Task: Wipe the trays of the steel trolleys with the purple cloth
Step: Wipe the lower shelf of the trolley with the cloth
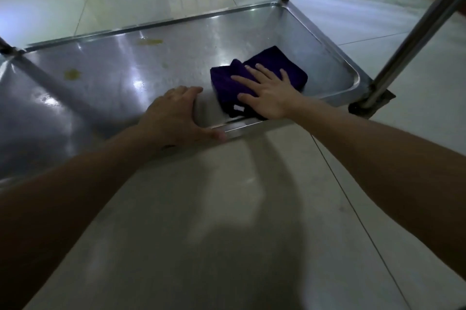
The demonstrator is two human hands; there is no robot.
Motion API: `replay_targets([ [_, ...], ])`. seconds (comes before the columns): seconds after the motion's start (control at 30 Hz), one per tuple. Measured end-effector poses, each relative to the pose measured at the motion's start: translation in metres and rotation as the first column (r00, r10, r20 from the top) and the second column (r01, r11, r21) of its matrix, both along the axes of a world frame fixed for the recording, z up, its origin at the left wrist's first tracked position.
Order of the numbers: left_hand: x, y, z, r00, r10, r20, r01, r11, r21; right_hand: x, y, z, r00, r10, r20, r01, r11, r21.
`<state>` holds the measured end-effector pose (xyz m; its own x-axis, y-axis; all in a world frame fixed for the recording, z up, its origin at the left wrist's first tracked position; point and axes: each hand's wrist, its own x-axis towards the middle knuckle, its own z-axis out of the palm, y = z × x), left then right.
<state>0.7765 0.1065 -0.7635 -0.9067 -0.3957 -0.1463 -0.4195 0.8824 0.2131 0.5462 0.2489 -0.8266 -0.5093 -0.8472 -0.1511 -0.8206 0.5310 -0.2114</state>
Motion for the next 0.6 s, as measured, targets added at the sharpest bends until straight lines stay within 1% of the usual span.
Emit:
replay_targets([
  [0.07,0.019,-0.003,-0.002,0.999,-0.029,-0.039,0.028,0.999,-0.019,0.013,0.019,0.001,1.0,0.013,0.005,-0.012,1.0,-0.001],
  [0.13,0.039,-0.017,0.001,0.998,-0.057,-0.002,0.057,0.998,-0.021,0.024,0.027,0.003,1.0,0.003,0.01,-0.003,1.0,0.012],
  [0.27,0.096,-0.071,0.009,0.998,-0.031,0.046,0.034,0.996,-0.079,0.05,0.013,0.006,1.0,-0.018,0.002,0.018,0.997,0.075],
  [0.4,0.16,-0.122,0.013,0.993,0.075,0.094,-0.063,0.991,-0.12,0.094,-0.03,0.007,1.0,0.027,0.005,-0.027,0.995,0.092],
  [0.5,0.203,-0.155,0.012,0.967,0.197,0.163,-0.181,0.977,-0.108,0.13,-0.065,0.005,0.998,0.065,-0.003,-0.065,0.995,0.08],
  [0.6,0.242,-0.183,0.013,0.939,0.294,0.181,-0.278,0.954,-0.11,0.158,-0.102,0.002,0.996,0.083,-0.017,-0.082,0.994,0.071],
])
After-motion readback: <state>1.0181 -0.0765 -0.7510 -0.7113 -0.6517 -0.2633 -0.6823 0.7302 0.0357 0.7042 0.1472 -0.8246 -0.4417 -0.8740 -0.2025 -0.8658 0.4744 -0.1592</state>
